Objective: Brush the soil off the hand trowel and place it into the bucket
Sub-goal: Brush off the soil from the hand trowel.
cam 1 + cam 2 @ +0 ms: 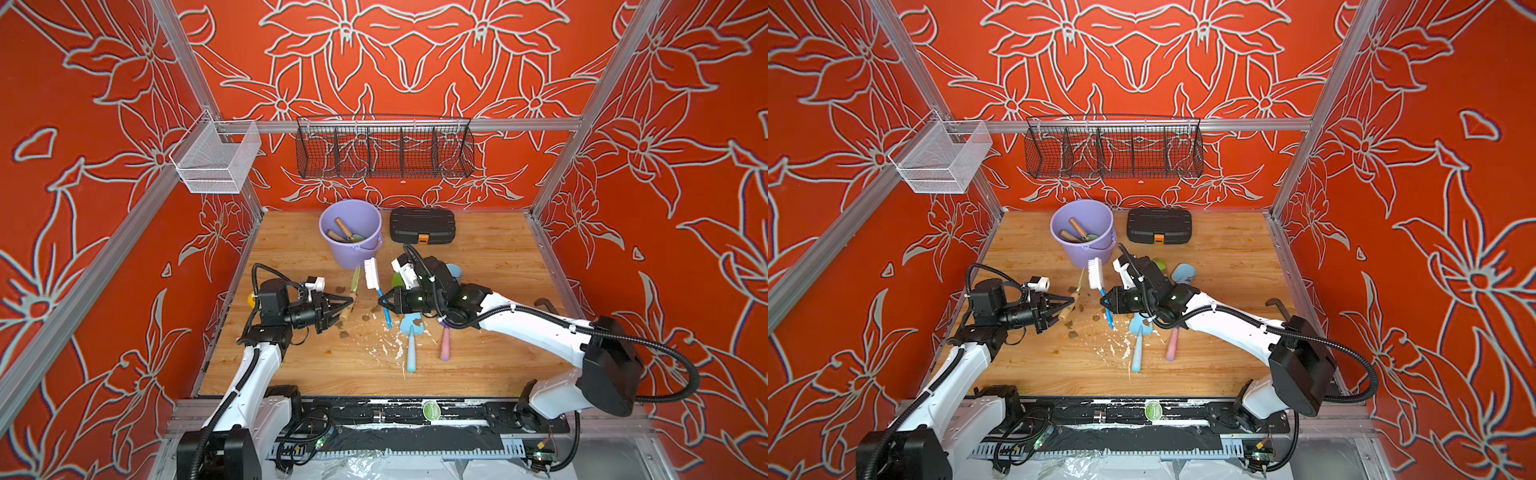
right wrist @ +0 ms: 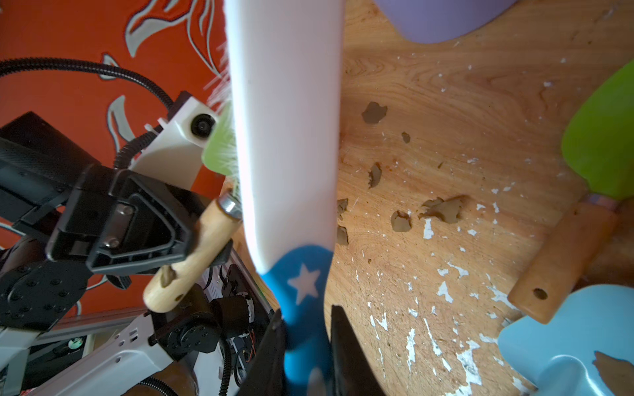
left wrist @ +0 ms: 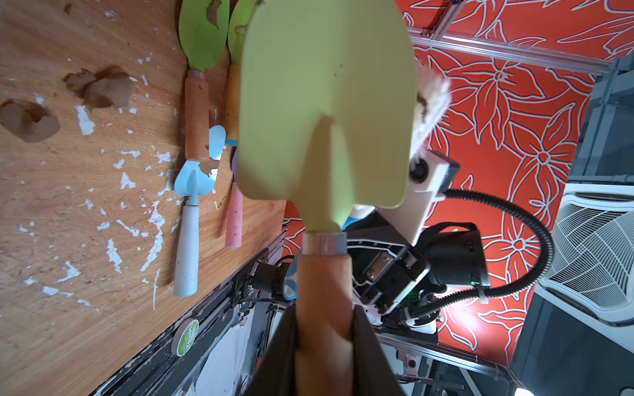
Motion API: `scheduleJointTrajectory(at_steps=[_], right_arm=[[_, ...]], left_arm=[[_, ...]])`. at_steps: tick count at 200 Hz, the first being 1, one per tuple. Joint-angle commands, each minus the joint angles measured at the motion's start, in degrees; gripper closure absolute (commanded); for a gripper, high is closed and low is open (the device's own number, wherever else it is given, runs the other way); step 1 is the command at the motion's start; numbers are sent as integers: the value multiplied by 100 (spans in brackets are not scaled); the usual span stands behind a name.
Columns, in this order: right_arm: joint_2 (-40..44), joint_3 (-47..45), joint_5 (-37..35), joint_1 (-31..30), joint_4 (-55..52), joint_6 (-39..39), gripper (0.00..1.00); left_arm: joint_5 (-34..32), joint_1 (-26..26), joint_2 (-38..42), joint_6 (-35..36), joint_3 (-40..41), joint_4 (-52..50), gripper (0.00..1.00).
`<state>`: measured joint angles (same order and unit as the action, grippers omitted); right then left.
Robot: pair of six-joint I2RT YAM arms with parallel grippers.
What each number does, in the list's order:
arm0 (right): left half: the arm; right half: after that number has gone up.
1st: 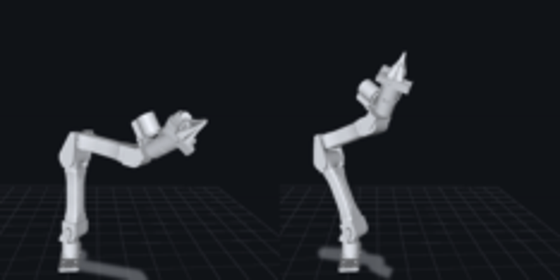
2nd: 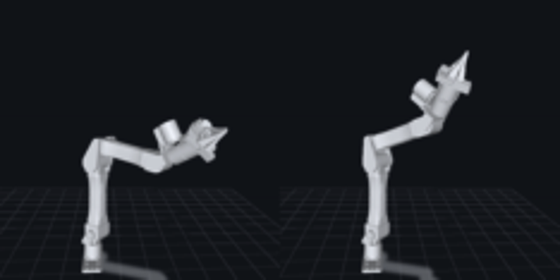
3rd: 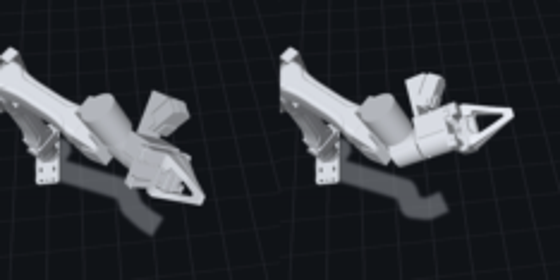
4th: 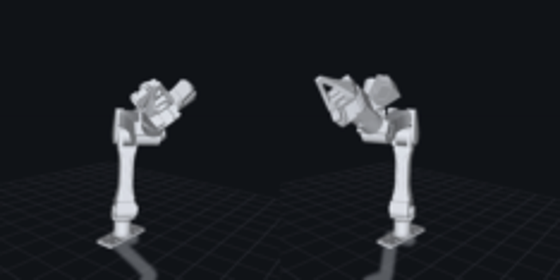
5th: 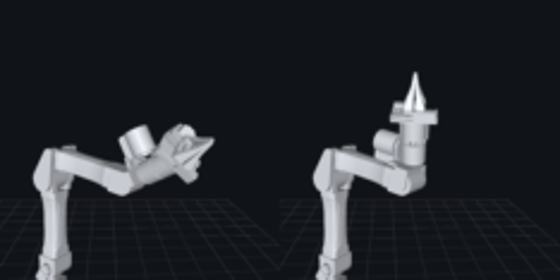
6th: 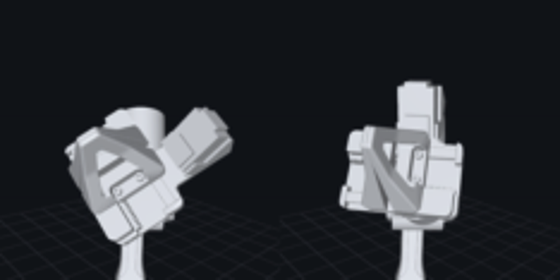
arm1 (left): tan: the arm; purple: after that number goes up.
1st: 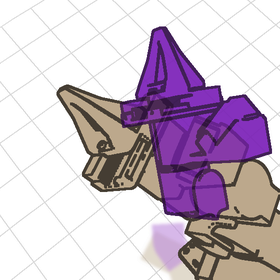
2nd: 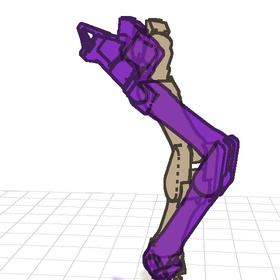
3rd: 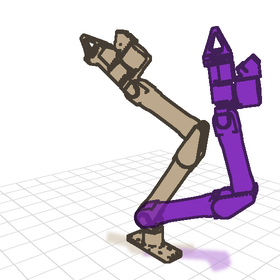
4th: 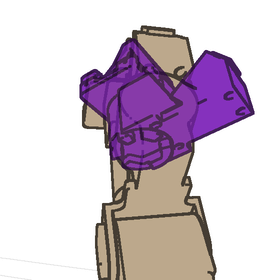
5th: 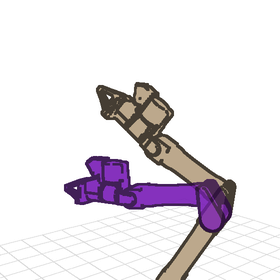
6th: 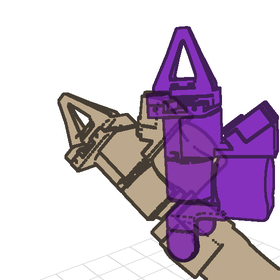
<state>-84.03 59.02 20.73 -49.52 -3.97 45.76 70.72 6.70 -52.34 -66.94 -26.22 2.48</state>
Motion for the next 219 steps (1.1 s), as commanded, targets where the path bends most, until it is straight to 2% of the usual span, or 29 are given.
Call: scheduleJointTrajectory(at_steps=[1,57,116,160,183,196,219], right_arm=[[142,-147,-133,-31,724,498,100],[-279,191,312,-122,1025,516,100],[-915,218,431,-329,1405,865,100],[-1075,170,303,-320,1135,770,100],[-811,140,110,-295,739,511,100],[-523,144,-42,-300,336,183,100],[-94,257,-17,-311,-502,-595,100]], left_arm=[[192,26,79,-271,-103,385,100],[96,26,101,-299,-44,408,100],[-5,26,101,-575,-32,727,100],[-5,26,35,-522,-62,694,100],[-143,29,13,298,-365,-433,100],[-465,28,41,1110,-675,-1494,100],[-1039,27,92,2174,-1144,-2665,100]])
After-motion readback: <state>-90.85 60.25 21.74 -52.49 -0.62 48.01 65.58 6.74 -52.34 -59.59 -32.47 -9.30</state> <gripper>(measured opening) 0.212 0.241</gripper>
